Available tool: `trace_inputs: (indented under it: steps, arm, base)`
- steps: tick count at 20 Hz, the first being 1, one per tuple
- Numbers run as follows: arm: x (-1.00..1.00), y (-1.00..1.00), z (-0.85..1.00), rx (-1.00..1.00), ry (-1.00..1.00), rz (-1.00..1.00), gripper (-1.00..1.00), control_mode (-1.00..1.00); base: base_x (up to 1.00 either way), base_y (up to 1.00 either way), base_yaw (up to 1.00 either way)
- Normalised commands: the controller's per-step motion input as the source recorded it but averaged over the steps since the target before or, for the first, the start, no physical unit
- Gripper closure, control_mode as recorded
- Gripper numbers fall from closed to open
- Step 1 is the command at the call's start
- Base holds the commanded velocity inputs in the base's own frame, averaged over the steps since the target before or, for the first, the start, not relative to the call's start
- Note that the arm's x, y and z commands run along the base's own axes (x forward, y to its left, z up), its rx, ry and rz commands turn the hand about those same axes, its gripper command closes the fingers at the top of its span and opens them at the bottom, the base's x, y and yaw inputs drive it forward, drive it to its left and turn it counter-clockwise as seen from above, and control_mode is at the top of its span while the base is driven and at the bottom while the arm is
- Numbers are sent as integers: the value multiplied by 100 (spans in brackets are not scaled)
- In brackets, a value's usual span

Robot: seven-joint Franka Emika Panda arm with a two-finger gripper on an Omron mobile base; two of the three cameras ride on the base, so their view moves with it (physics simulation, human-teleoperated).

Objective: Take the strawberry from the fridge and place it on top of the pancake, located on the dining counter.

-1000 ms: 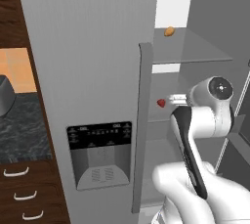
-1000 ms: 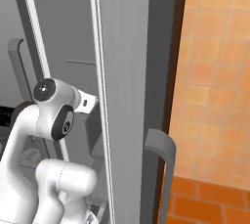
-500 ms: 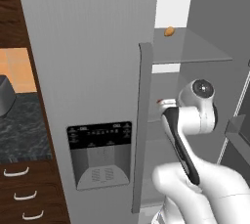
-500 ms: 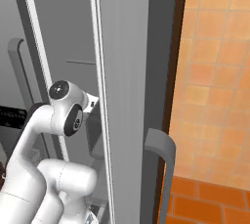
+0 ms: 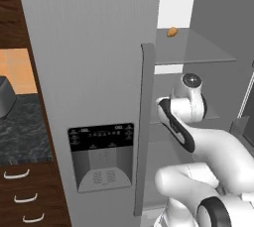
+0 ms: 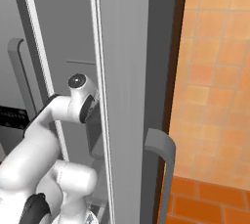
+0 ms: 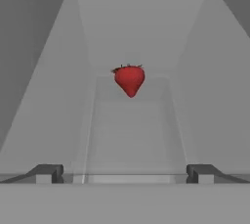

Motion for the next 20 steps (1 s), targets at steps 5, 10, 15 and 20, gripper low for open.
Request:
trace_inputs:
  steps: [5, 10, 15, 20]
  arm:
    - [54, -18, -22, 0, 0, 4, -100, -100]
    - [43, 0, -34, 0, 0, 3, -100, -100]
    - [39, 0, -35, 0, 0, 2, -100, -100]
    - [47, 0, -23, 0, 0, 2, -100, -100]
  base:
    - [0, 0, 0]
    - [0, 0, 0]
    - [0, 0, 0]
    - [0, 0, 0]
